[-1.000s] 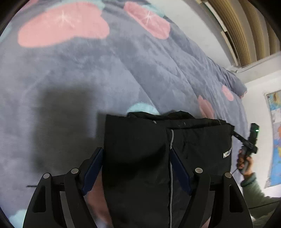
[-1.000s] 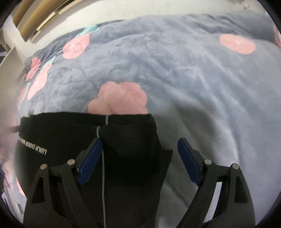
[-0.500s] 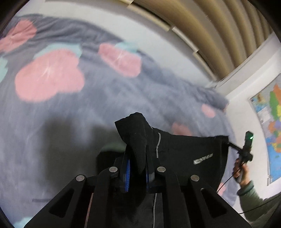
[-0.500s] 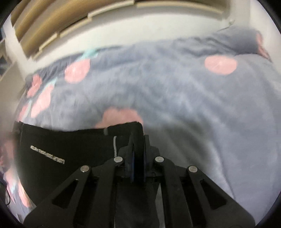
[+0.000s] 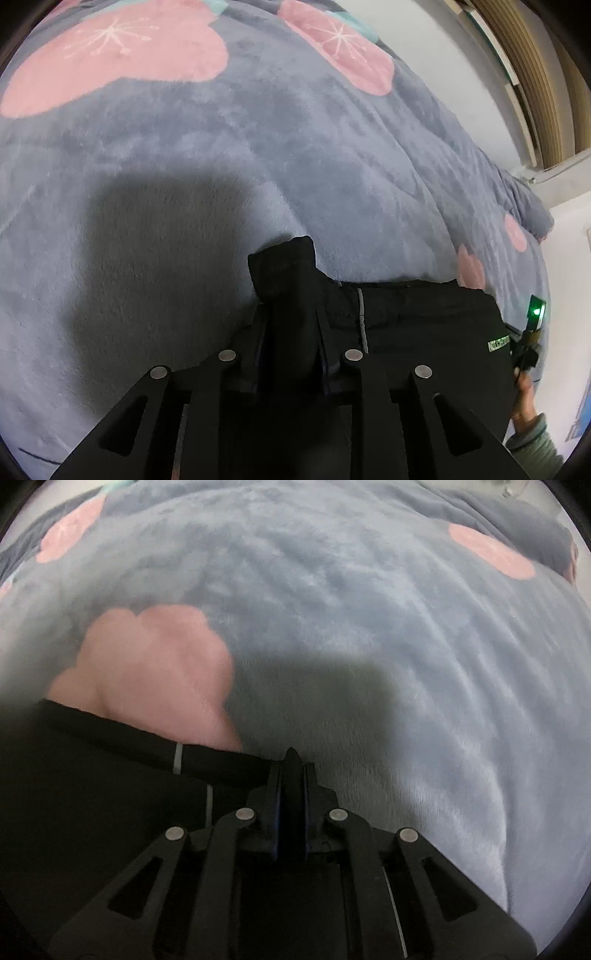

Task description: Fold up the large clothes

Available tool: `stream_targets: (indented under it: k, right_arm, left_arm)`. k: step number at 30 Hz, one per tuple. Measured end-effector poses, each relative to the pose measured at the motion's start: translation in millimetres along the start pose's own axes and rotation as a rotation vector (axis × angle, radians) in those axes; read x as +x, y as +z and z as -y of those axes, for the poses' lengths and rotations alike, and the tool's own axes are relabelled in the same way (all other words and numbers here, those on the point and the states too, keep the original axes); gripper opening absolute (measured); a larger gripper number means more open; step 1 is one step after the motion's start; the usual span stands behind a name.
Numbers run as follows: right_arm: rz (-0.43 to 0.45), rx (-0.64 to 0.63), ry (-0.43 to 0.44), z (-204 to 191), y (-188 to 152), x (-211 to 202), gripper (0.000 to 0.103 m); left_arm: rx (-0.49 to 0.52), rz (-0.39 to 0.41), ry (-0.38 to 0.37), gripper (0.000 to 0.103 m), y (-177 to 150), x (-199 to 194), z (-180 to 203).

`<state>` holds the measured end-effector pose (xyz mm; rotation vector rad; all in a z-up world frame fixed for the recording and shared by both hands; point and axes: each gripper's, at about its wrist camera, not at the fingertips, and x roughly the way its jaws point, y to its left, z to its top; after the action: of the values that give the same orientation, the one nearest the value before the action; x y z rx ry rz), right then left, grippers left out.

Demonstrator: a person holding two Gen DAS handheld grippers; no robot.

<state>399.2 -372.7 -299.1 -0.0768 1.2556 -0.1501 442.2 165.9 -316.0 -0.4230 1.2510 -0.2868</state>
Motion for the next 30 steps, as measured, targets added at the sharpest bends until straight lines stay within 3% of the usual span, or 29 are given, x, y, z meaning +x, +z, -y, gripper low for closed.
stream_targets:
  k: [3,5,7,8,10,13,16,18,23,26,28,30]
  right_arm:
    - [0.008,-0.004,-0.008,3.3,1.1,-15.2,0.016]
    - [0.079,0.018,0.015,10.8,-4.1,-50.6,0.033]
    - [0.174,0.025,0.046,15.9,-16.5,-96.1,0.068]
    - [0.207,0.026,0.052,17.0,-22.6,-113.1,0.073]
    - [0.248,0.027,0.09,15.7,-39.0,-146.1,0.075]
    - [0.244,0.055,0.231,3.5,-73.7,-182.1,0.075]
    - [0.216,0.037,0.326,-32.4,-98.5,-195.3,0.074]
    - [0.179,0.0,0.331,-66.7,-113.5,-195.4,0.073]
    - [0.123,-0.036,0.376,-106.0,-134.9,-184.5,0.072]
    - [0.103,-0.099,0.26,-122.3,-144.8,-165.6,0.073]
    - [0.054,-0.096,0.259,-125.0,-145.8,-142.7,0.074]
    - [0.005,-0.087,0.261,-126.2,-147.9,-120.7,0.076]
  left_arm:
    - [-0.066,-0.011,-0.015,0.029,2.6,-17.0,-3.2]
    - [-0.107,0.034,-0.052,0.029,3.0,-42.8,-10.2]
    - [-0.089,0.11,-0.065,0.034,0.3,-76.3,-3.9]
    - [-0.07,0.146,-0.037,0.037,-3.4,-95.0,-1.1]
    - [-0.031,0.187,0.039,0.038,-12.2,-121.4,6.0]
    - [0.064,0.223,0.092,0.038,-38.4,-151.5,35.7]
    - [0.15,0.226,0.04,0.038,-80.7,-161.1,78.1]
    - [0.205,0.189,-0.013,0.038,-115.4,-151.0,113.2]
    - [0.277,0.15,0.021,0.038,-173.3,-112.3,172.9]
    - [0.267,0.124,0.053,0.038,-193.0,-81.5,178.1]
    - [0.277,0.082,0.131,0.038,-202.1,-52.1,174.7]
    - [0.276,0.081,0.154,0.038,-208.1,-33.5,169.2]
